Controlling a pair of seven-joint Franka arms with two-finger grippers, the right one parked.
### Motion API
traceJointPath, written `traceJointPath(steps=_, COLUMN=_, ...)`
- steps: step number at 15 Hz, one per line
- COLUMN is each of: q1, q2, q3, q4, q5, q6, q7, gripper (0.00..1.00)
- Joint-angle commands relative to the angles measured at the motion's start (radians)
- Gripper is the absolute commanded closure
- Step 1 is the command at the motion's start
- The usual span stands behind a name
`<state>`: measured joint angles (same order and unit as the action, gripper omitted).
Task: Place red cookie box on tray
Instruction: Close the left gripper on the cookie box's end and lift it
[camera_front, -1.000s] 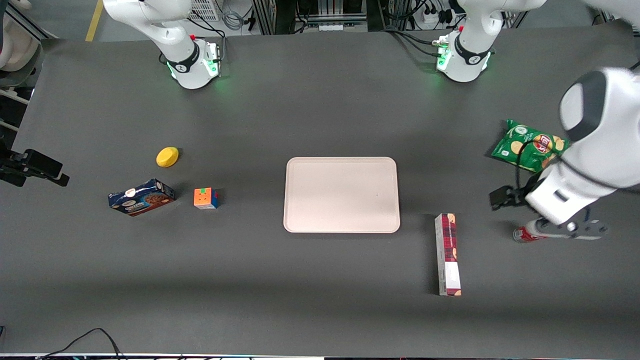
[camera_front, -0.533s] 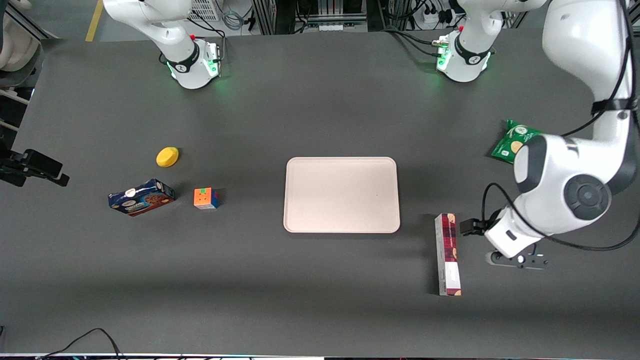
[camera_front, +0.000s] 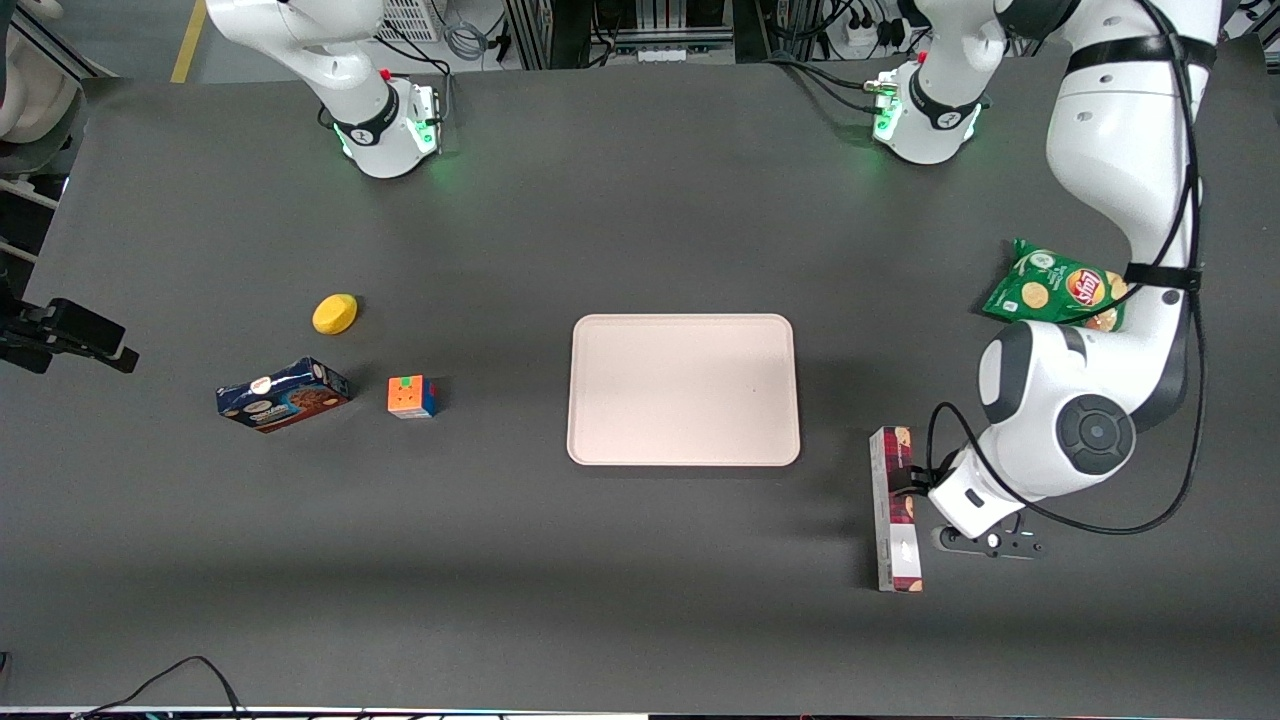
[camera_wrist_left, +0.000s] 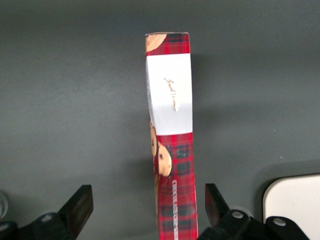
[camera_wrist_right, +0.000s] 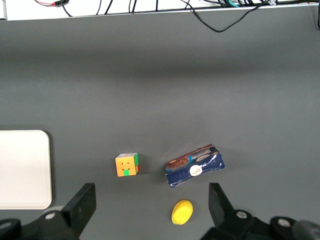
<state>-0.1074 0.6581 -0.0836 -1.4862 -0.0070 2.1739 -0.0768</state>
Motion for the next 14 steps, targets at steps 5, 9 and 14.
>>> traceJointPath(steps=5, q1=-0.048, q2=0.066, q3=0.008, q4=0.003, q5=-0.01, q6=0.095, q7=-0.07, gripper=0.0)
traceJointPath(steps=9, q1=-0.049, q2=0.101, q3=0.008, q4=0.004, q5=-0.011, q6=0.142, q7=-0.072, gripper=0.35)
traceJointPath(steps=14, q1=-0.048, q2=0.104, q3=0.008, q4=0.009, q5=-0.004, q6=0.141, q7=-0.067, gripper=1.0)
